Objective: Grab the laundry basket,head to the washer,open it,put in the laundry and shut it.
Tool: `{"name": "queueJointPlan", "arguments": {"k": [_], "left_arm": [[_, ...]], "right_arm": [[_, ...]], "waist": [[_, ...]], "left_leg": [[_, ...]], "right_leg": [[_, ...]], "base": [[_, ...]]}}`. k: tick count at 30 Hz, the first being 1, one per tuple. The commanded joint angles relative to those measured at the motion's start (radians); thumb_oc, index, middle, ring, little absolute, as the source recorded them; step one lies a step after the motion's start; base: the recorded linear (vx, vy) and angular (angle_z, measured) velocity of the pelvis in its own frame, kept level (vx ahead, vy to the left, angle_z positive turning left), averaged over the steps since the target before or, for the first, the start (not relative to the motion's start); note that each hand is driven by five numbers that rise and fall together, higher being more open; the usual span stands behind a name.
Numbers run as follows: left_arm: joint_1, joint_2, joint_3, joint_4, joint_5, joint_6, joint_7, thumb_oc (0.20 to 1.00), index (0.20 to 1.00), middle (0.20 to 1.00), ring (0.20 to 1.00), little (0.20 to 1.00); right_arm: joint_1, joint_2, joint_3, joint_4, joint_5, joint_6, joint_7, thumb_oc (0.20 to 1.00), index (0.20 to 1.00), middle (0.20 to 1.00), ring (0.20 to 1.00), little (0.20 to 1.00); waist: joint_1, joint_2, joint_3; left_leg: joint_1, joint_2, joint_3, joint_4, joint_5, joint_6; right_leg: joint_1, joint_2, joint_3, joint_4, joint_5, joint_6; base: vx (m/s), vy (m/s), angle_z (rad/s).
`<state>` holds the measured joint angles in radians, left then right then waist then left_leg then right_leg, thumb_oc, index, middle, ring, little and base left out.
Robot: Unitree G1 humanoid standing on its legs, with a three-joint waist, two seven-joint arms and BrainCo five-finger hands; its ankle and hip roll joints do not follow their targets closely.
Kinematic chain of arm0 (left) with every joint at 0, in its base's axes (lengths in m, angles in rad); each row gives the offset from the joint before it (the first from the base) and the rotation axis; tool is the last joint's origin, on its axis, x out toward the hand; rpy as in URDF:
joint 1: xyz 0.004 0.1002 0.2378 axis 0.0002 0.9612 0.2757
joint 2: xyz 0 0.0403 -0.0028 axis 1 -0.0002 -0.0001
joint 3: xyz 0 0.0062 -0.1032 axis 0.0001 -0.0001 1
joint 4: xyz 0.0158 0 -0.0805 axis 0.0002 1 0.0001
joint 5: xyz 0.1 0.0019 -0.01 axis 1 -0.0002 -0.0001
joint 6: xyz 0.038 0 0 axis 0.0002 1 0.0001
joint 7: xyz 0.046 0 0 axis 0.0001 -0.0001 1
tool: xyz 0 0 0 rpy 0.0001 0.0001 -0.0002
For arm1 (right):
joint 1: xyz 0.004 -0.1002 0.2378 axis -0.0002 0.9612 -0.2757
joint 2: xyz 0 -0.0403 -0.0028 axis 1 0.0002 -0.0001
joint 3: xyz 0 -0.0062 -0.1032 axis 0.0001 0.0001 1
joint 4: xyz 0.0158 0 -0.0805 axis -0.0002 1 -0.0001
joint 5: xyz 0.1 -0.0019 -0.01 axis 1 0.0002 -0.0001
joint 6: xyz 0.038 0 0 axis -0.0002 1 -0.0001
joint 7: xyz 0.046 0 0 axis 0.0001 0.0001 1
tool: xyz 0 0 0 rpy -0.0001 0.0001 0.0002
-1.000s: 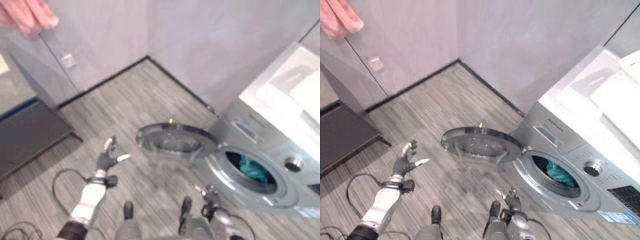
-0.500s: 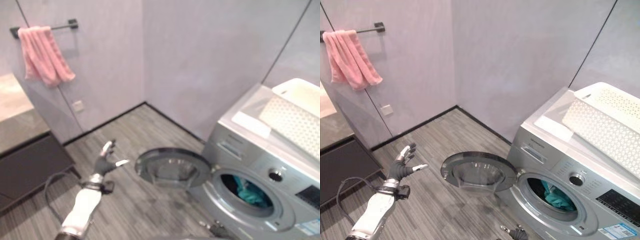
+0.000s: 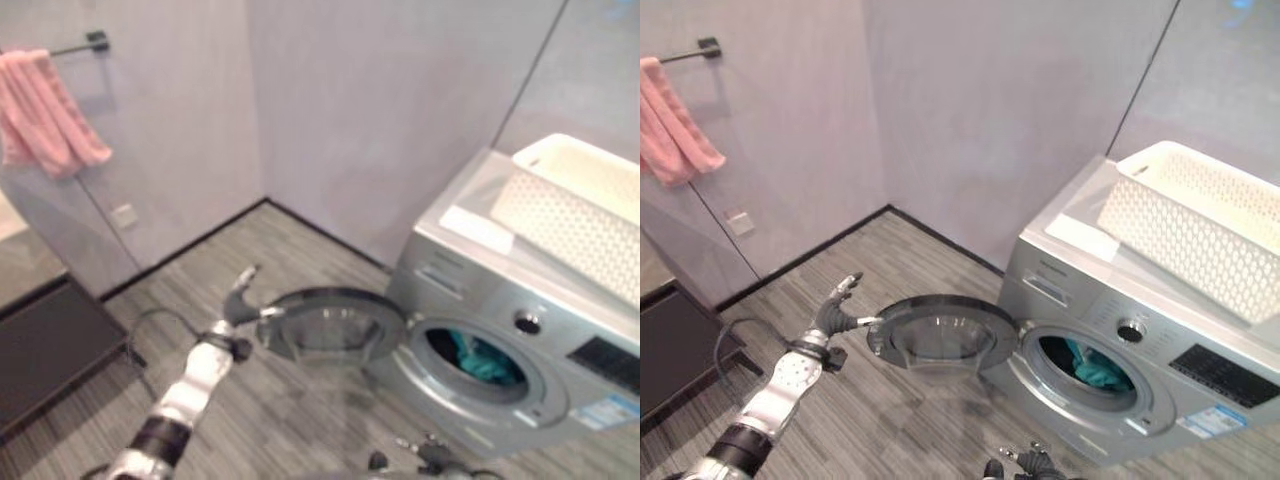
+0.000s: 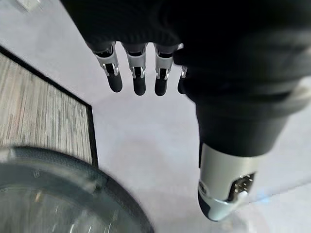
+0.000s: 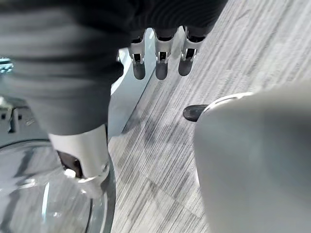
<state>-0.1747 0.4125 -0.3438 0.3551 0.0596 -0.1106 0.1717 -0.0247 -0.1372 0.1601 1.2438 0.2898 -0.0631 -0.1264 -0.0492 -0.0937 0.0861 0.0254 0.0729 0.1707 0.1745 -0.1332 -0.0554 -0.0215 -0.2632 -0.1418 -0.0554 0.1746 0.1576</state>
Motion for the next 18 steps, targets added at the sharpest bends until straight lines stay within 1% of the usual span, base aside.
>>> {"name": "queueJointPlan", "arguments": {"k": [1,3,4,5,6,8,10,11,13,14,15,16,17,18], "left_arm": [[-0.065,0.006,0.055,-0.038,0.04,-0.032,0.022,1.0,1.0,1.0,1.0,1.0],[-0.057,0.008,0.057,-0.036,0.055,-0.024,0.022,1.0,1.0,1.0,1.0,1.0],[-0.056,0.006,0.057,-0.029,0.057,-0.016,0.023,1.0,1.0,1.0,1.0,1.0],[-0.052,0.005,0.058,-0.018,0.063,-0.007,0.022,1.0,1.0,1.0,1.0,1.0],[-0.052,0.002,0.054,-0.007,0.061,-0.002,0.019,1.0,1.0,1.0,1.0,1.0],[-0.058,-0.006,0.049,0.025,0.052,0.008,0.023,1.0,1.0,1.0,1.0,1.0],[-0.071,-0.014,0.049,0.068,0.045,0.015,0.035,1.0,1.0,1.0,1.0,1.0],[-0.075,-0.018,0.05,0.081,0.045,0.02,0.044,1.0,1.0,1.0,1.0,1.0],[-0.085,-0.022,0.047,0.1,0.046,0.021,0.053,1.0,1.0,1.0,1.0,1.0],[-0.094,-0.027,0.046,0.118,0.056,0.021,0.062,1.0,1.0,1.0,1.0,1.0],[-0.101,-0.031,0.046,0.137,0.059,0.022,0.068,1.0,1.0,1.0,1.0,1.0],[-0.128,-0.032,0.039,0.177,0.07,0.021,0.086,1.0,1.0,1.0,1.0,1.0],[-0.149,-0.031,0.028,0.198,0.077,0.019,0.095,1.0,1.0,1.0,1.0,1.0],[-0.168,-0.03,0.02,0.217,0.083,0.021,0.102,1.0,1.0,1.0,1.0,1.0]], "right_arm": [[0.033,0.013,-0.004,0.006,-0.033,0.018,0.003,1.0,1.0,1.0,1.0,1.0],[0.026,0.006,-0.019,-0.007,-0.014,0.016,0.006,1.0,1.0,1.0,1.0,1.0],[0.021,0.005,-0.022,-0.007,-0.004,0.017,0.007,1.0,1.0,1.0,1.0,1.0],[0.02,0.002,-0.023,-0.01,0.003,0.015,0.004,1.0,1.0,1.0,1.0,1.0],[0.022,-0.001,-0.024,-0.013,0.009,0.014,0.005,1.0,1.0,1.0,1.0,1.0],[0.033,-0.003,-0.018,-0.025,0.012,0.01,0.006,1.0,1.0,1.0,1.0,1.0],[0.044,-0.002,-0.006,-0.036,0.005,0.008,0.011,1.0,1.0,1.0,1.0,1.0],[0.047,-0.002,-0.001,-0.037,0.001,0.008,0.012,1.0,1.0,1.0,1.0,1.0],[0.047,-0.001,0.001,-0.035,-0.001,0.006,0.011,1.0,1.0,1.0,1.0,1.0],[0.051,0.0,0.005,-0.031,-0.005,0.007,0.012,1.0,1.0,1.0,1.0,1.0],[0.049,0.0,0.008,-0.029,-0.011,0.008,0.012,1.0,1.0,1.0,1.0,1.0],[0.041,-0.002,0.024,-0.026,-0.032,0.01,0.013,1.0,1.0,1.0,1.0,1.0],[0.037,-0.002,0.033,-0.026,-0.04,0.009,0.015,1.0,1.0,1.0,1.0,1.0],[0.038,-0.002,0.042,-0.028,-0.046,0.009,0.015,1.0,1.0,1.0,1.0,1.0]], "waist": [[-0.004,0.0,0.045],[-0.011,0.016,0.069],[-0.011,0.028,0.078],[-0.011,0.041,0.08],[-0.012,0.056,0.081],[-0.019,0.069,0.064],[-0.019,0.075,0.041],[-0.018,0.075,0.031],[-0.015,0.072,0.018],[-0.013,0.07,0.005],[-0.012,0.068,-0.003],[-0.016,0.064,-0.012],[-0.017,0.065,-0.012],[-0.024,0.066,-0.012]], "left_leg": [[0.004,-0.04,-0.052,0.112,-0.176,0.066],[0.031,-0.056,-0.025,0.074,-0.16,0.088],[0.04,-0.055,-0.012,0.056,-0.145,0.092],[0.051,-0.058,0.002,0.017,-0.121,0.099],[0.053,-0.059,0.009,-0.008,-0.109,0.106],[0.06,-0.067,0.018,-0.07,-0.071,0.114],[0.063,-0.076,0.031,-0.116,-0.045,0.12],[0.068,-0.082,0.038,-0.132,-0.038,0.12],[0.068,-0.09,0.045,-0.147,-0.028,0.119],[0.075,-0.097,0.06,-0.162,-0.025,0.119],[0.08,-0.104,0.077,-0.171,-0.027,0.119],[0.091,-0.108,0.117,-0.184,-0.032,0.116],[0.092,-0.102,0.133,-0.188,-0.029,0.112],[0.093,-0.098,0.141,-0.193,-0.027,0.109]], "right_leg": [[-0.112,-0.142,0.05,0.026,0.105,0.104],[-0.154,-0.158,0.033,0.082,0.111,0.102],[-0.17,-0.156,0.015,0.105,0.095,0.094],[-0.165,-0.151,-0.026,0.126,0.06,0.08],[-0.156,-0.134,-0.047,0.16,0.025,0.065],[-0.132,-0.084,-0.053,0.218,-0.039,0.045],[-0.105,-0.045,-0.049,0.255,-0.088,0.037],[-0.089,-0.036,-0.05,0.253,-0.098,0.037],[-0.075,-0.032,-0.051,0.237,-0.096,0.039],[-0.062,-0.038,-0.054,0.222,-0.087,0.046],[-0.053,-0.05,-0.056,0.204,-0.067,0.055],[-0.046,-0.077,-0.064,0.162,0.003,0.082],[-0.05,-0.083,-0.066,0.143,0.025,0.087],[-0.052,-0.087,-0.065,0.131,0.034,0.087]], "base": [[-0.1,0.335,-0.32],[-0.11,0.296,-0.57],[-0.16,0.284,-0.75],[-0.15,0.283,-0.85],[-0.14,0.262,-0.45],[-0.09,0.192,-0.36],[-0.04,0.117,-0.17],[-0.01,0.052,-0.1],[0.02,0.038,-0.3],[0.03,0.047,-0.39],[0.03,-0.001,-0.38],[0.01,-0.052,-0.93],[0.01,-0.072,-1.21],[0.0,-0.04,-1.2]]}}
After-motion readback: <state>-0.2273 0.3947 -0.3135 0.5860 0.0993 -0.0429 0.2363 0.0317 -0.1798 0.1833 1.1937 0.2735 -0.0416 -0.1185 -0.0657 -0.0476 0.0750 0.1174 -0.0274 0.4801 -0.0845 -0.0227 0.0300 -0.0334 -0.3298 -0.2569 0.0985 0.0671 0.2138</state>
